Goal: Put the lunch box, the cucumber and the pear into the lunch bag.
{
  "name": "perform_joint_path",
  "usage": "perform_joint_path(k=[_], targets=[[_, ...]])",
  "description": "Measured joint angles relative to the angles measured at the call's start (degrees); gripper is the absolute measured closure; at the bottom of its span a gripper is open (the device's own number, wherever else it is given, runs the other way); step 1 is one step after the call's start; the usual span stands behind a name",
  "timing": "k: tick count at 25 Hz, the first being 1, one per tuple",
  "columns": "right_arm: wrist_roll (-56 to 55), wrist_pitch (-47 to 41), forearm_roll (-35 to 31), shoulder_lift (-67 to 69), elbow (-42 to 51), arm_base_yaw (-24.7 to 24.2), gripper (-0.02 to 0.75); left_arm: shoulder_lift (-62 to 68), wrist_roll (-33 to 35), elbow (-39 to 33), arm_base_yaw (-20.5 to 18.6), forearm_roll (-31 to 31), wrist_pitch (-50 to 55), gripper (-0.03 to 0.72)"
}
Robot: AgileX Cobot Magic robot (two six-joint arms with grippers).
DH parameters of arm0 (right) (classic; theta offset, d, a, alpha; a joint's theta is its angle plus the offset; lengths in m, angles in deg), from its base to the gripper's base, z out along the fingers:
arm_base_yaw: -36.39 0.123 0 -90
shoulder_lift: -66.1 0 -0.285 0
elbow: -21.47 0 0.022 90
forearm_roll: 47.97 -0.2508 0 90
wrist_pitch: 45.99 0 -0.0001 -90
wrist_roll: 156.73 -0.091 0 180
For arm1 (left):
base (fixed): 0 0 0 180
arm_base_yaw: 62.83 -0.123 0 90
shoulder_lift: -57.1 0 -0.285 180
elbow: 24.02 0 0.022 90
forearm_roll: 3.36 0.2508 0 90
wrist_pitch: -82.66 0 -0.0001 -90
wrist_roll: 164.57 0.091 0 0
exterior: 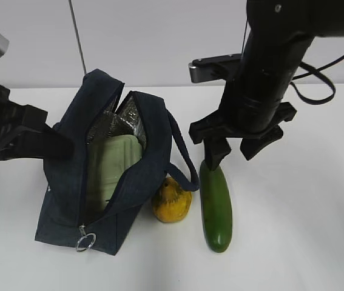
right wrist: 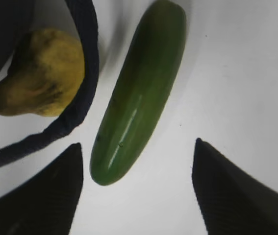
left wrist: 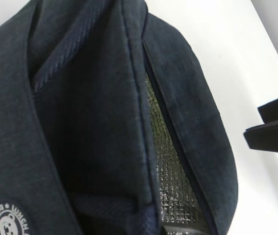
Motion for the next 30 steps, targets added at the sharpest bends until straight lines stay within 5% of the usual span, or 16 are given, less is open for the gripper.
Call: perform_joint_path(k=[5,23,30], targets=[[-0.13,3.52,-1.08,5.89,0.0,0.0,0.151,0.0,0.0,0.0,0.0,0.0,0.12,0.702],[-1.3,7.59,-2.95,16.9,-0.21,-0.2,0.148,0.0,0.0,0.0,0.0,0.0,0.29,0.702],[-1.33,7.59,-2.32,16.9,-0.31,-0.2,0.251,0.0,0.0,0.0,0.0,0.0,0.35,0.702]])
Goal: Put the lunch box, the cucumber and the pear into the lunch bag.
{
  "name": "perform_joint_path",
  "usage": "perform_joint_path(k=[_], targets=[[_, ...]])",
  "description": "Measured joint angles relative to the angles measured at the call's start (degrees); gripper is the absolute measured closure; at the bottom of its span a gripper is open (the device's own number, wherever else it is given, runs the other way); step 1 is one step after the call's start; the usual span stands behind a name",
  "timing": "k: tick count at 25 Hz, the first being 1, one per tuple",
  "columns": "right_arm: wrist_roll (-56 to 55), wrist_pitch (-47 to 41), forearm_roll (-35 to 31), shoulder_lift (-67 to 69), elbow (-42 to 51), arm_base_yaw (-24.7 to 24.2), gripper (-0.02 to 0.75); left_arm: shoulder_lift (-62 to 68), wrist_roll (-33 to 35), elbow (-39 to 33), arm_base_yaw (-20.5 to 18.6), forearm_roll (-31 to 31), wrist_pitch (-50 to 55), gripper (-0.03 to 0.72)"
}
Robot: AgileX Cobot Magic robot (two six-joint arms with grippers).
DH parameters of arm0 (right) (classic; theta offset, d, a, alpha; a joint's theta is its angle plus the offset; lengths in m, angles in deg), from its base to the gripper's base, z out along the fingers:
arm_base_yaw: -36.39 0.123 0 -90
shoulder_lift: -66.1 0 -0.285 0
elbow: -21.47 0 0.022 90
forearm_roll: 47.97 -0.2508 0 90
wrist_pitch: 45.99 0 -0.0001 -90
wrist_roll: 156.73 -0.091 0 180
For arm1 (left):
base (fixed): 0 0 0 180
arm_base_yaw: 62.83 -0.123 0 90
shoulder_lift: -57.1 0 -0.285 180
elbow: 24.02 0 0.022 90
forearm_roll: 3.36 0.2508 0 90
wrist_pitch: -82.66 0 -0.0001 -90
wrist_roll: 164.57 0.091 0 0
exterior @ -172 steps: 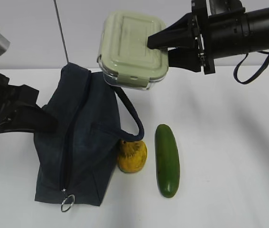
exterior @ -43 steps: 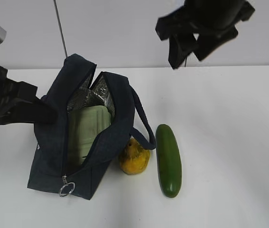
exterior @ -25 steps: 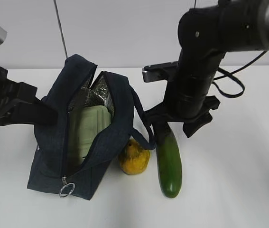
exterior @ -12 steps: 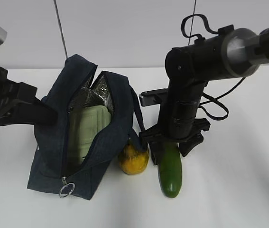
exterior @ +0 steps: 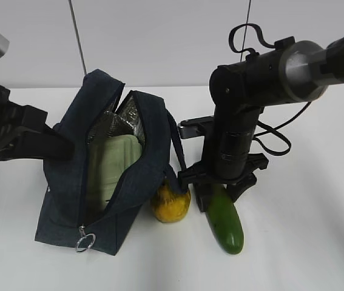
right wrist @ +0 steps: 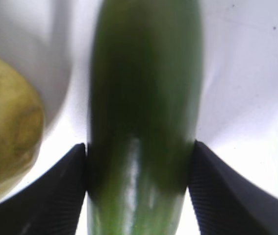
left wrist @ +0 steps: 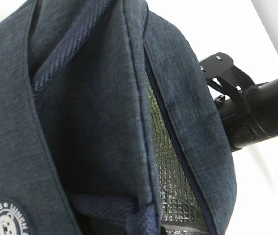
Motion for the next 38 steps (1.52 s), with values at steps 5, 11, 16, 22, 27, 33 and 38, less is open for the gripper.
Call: perform_joint_path(k=[5,11,16,22,27,33,38], targets=[[0.0,-0.41,0.67,0.02,-0.2,0.0,0.308,0.0,0.0,0.0,0.0,0.0,0.0,0.702],[0.0,-6.71,5.55,0.26,-3.94,0.0,0.331,0.0,0.0,0.0,0.0,0.0,0.11,0.703],[0.0,-12.86,8.87,0.14,-9.44,0.0,0.333,0.0,0.0,0.0,0.0,0.0,0.11,0.703],[0.0,-14.73,11.37,-5.18,-14.24,0.0,0.333,0.0,0.0,0.0,0.0,0.0,0.17,0.703],[0.91,-15.19,10.48,-10.14,-17.84,0.0,0.333,0.0,0.0,0.0,0.0,0.05,0.17,0.703],[6.84,-14.12,-4.09,-13.3,-20.28,0.0,0.334,0.0,0.0,0.0,0.0,0.05,0.17,0.703],[15.77,-10.57,-20.9,-13.19,-20.45,0.0,0.334,0.0,0.0,0.0,0.0,0.05,0.17,0.703]])
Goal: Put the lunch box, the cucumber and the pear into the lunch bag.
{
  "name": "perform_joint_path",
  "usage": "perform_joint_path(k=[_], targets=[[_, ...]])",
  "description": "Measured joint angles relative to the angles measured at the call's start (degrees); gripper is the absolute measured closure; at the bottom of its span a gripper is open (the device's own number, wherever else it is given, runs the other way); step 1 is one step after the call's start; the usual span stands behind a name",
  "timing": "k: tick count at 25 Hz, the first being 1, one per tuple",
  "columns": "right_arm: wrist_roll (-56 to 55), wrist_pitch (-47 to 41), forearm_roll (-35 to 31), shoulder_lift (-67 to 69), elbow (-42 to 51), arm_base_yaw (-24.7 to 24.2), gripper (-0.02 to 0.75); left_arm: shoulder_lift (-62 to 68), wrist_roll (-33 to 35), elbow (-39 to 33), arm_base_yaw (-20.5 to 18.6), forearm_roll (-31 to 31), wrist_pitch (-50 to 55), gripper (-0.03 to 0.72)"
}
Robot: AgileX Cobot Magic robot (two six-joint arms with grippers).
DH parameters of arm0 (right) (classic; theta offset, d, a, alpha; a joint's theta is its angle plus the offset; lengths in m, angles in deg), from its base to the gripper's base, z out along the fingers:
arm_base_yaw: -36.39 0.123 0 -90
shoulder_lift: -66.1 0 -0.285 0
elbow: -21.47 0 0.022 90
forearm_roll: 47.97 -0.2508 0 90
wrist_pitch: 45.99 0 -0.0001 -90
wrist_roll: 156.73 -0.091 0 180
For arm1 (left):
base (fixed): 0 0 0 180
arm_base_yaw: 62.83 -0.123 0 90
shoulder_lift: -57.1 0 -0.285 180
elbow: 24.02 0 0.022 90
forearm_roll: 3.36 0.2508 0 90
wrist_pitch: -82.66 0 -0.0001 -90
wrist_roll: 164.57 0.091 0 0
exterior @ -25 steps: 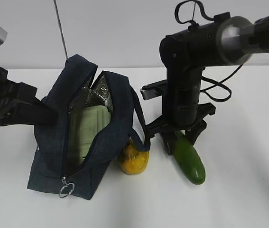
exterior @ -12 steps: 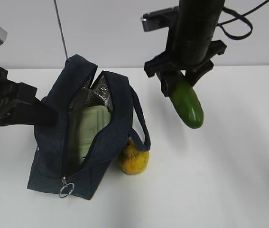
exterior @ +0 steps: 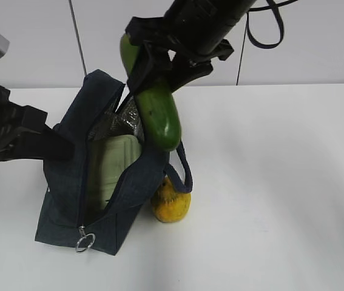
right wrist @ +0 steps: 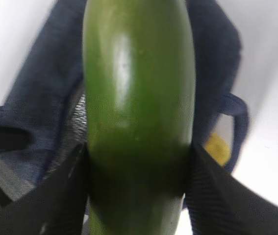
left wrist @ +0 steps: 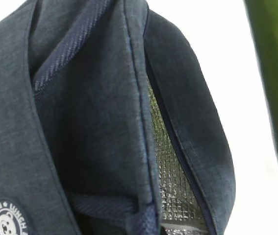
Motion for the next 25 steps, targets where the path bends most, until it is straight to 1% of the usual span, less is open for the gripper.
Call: perform_joint_path(k=[2,7,12,16,22,25], targets=[[2.22,1.12,-4.69,0.53,-0.09,0.0,0.334,0.0,0.0,0.0,0.0,0.0,0.0,0.703],[4.04,3.27,-10.41,4.83,-0.22,0.0,0.334,0.0,0.0,0.0,0.0,0.0,0.0,0.703],[7.42,4.78,-19.06,10.57,-0.22,0.0,0.334,0.0,0.0,0.0,0.0,0.19,-0.23,0.703],[7.94,5.49,-19.85,13.11,-0.22,0.0,0.324,0.0,0.0,0.0,0.0,0.31,-0.28,0.703],[8.62,5.95,-20.33,14.24,-0.22,0.0,0.248,0.0,0.0,0.0,0.0,0.31,-0.22,0.703],[9.32,5.95,-20.91,14.24,-0.22,0.0,0.233,0.0,0.0,0.0,0.0,0.31,-0.16,0.703]])
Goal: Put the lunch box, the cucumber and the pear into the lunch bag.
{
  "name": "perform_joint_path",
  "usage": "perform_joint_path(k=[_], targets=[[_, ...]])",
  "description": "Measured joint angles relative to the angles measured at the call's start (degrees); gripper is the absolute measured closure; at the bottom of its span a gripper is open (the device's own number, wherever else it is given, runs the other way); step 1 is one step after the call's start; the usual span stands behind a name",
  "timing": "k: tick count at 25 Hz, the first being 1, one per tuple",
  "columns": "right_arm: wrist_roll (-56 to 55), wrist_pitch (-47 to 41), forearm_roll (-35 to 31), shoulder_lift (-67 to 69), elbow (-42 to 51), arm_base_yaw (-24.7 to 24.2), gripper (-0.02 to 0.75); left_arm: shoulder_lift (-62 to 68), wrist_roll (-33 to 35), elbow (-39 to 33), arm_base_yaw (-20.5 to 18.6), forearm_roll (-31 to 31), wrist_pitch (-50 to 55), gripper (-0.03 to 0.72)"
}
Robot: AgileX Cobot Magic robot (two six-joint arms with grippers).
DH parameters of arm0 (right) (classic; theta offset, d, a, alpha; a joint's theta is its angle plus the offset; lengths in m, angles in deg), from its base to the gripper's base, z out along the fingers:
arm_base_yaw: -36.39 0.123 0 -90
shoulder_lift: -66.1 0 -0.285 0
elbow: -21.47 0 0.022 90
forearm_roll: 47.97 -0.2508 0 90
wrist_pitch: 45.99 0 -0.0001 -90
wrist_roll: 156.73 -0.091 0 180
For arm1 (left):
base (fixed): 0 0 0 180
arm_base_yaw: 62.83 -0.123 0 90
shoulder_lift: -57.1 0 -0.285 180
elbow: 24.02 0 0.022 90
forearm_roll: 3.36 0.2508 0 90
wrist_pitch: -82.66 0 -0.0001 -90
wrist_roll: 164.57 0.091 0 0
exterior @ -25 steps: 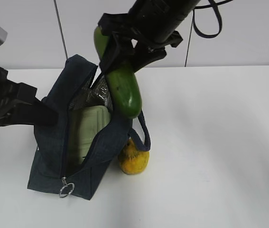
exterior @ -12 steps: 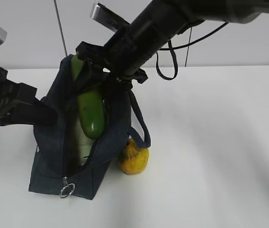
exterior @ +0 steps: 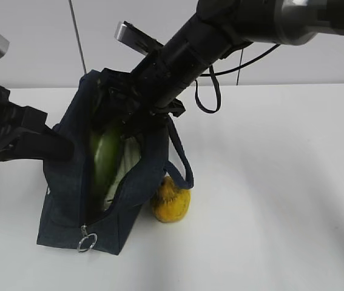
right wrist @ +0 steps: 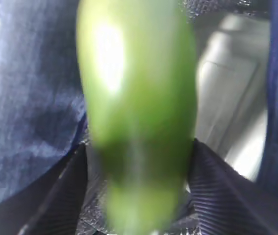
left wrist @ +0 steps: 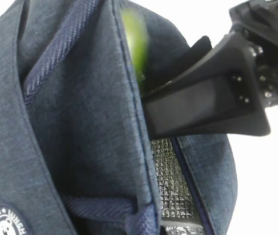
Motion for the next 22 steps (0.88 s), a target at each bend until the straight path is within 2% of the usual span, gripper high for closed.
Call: perform_joint_path(k=[6,10,13,19,22], targets=[[0.39,-0.97,-0.47,0.0,-0.26,0.0,0.227,0.0,0.0,0.0,0.0,0.0,0.16,0.703],[0.71,-3.7,1.44,-0.68,-2.67,0.0,0.227,0.0,0.0,0.0,0.0,0.0,0.16,0.703],[0.82,-5.75,7.0,-3.03,-5.07,0.0,0.227,0.0,0.0,0.0,0.0,0.0,0.16,0.703],[0.03,-10.61,25.61,-9.73,-6.76,0.0,0.251,0.0,0.0,0.0,0.0,0.0,0.16,0.703],[-0.84,-11.24,30.33,-11.66,-6.76,0.0,0.256,0.0,0.0,0.0,0.0,0.0,0.16,0.703]])
